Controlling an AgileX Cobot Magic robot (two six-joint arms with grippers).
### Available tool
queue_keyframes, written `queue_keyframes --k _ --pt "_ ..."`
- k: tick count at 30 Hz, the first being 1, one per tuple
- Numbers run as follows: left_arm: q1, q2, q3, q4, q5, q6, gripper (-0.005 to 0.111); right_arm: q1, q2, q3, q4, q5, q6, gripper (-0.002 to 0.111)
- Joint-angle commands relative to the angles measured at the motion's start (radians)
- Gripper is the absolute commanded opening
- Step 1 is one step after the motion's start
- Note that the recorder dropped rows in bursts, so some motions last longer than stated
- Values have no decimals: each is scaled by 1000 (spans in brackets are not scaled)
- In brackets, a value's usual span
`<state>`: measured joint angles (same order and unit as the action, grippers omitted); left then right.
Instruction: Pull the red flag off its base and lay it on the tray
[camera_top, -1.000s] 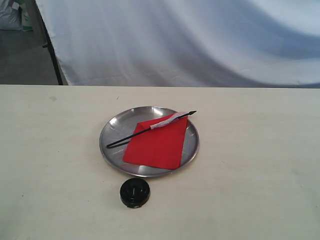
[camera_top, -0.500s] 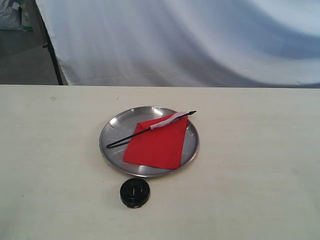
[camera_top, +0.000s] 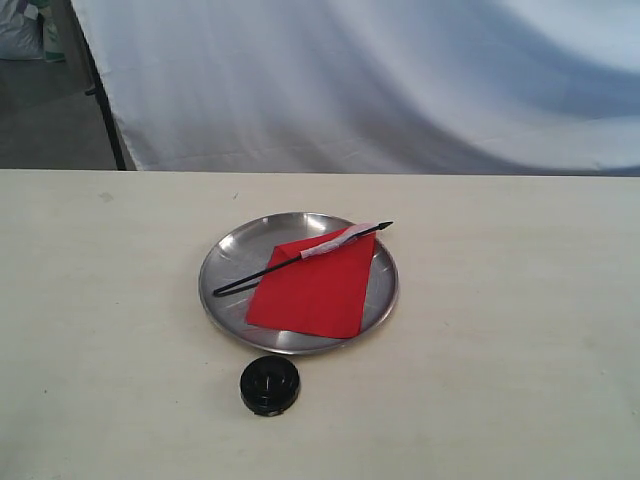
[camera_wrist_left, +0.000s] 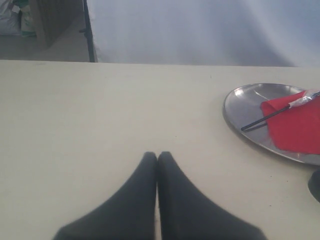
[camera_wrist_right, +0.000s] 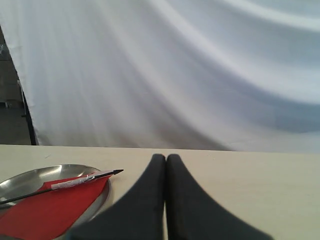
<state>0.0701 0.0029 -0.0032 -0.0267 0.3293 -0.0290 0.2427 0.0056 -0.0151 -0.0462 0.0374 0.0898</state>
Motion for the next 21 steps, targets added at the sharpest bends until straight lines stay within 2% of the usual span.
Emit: queue_keyframes --k 1,7,13,19,21 --pt "1 -3 3 -1 -5 -1 0 -5 -6 3 -5 17 -9 -1" --pt "1 -3 3 -1 -5 -1 0 -5 -6 4 6 68 -44 -1" --pt "1 -3 3 -7 -5 -1 0 -5 -6 4 209 82 -269 -1" --pt "1 -3 3 -7 -5 -1 0 -5 -6 15 209 94 -277 -1" --pt "1 -3 3 -7 -5 -1 0 -5 -6 15 204 160 -277 -1"
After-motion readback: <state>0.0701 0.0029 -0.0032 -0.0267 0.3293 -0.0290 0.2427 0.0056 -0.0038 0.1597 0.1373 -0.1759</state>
